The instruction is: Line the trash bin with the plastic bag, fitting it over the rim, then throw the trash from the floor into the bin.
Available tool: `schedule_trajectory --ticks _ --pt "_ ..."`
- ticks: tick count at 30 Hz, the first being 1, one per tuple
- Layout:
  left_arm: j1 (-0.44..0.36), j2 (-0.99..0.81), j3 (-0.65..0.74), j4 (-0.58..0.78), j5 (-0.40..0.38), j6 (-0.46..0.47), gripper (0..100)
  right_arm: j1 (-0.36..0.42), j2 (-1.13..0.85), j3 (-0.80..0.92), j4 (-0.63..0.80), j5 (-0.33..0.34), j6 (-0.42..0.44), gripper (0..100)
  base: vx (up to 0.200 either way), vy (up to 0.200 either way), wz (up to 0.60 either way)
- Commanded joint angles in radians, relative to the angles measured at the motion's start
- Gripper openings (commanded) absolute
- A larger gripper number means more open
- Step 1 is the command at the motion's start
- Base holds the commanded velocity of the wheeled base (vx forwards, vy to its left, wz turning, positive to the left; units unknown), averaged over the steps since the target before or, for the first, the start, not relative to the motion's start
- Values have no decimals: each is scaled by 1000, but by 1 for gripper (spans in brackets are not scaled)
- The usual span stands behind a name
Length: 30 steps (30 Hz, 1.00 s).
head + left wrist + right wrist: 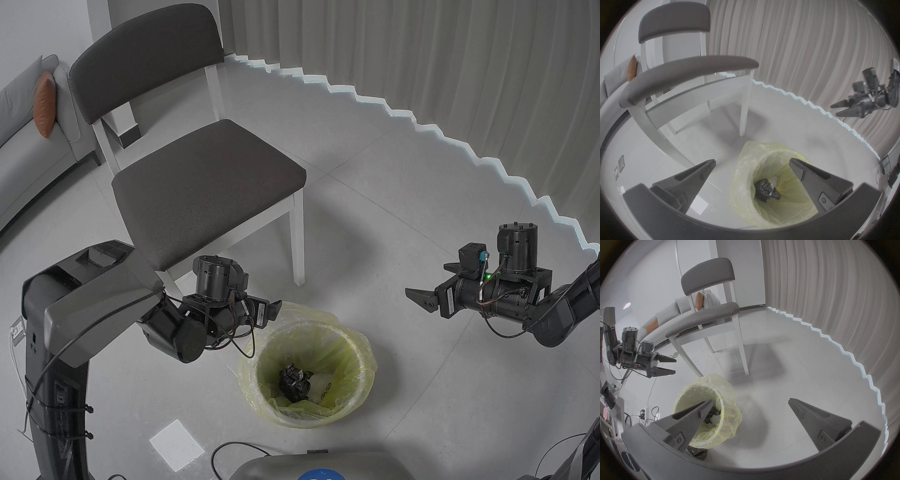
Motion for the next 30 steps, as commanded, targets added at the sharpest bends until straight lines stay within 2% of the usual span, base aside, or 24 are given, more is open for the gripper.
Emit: schedule_trajectory --ticks 1,9,22,30 --pt "10 85 -57 -1 -18 2 100 2 -6 5 0 1 -1 100 0 0 0" --pt "20 174 -140 3 -35 2 100 0 0 10 0 1 -1 100 0 0 0" --pt "39 214 -120 1 -47 2 100 -1 5 14 0 2 -8 100 0 0 0" --pt "76 293 -188 32 -51 43 100 -4 8 20 1 2 -8 100 0 0 0"
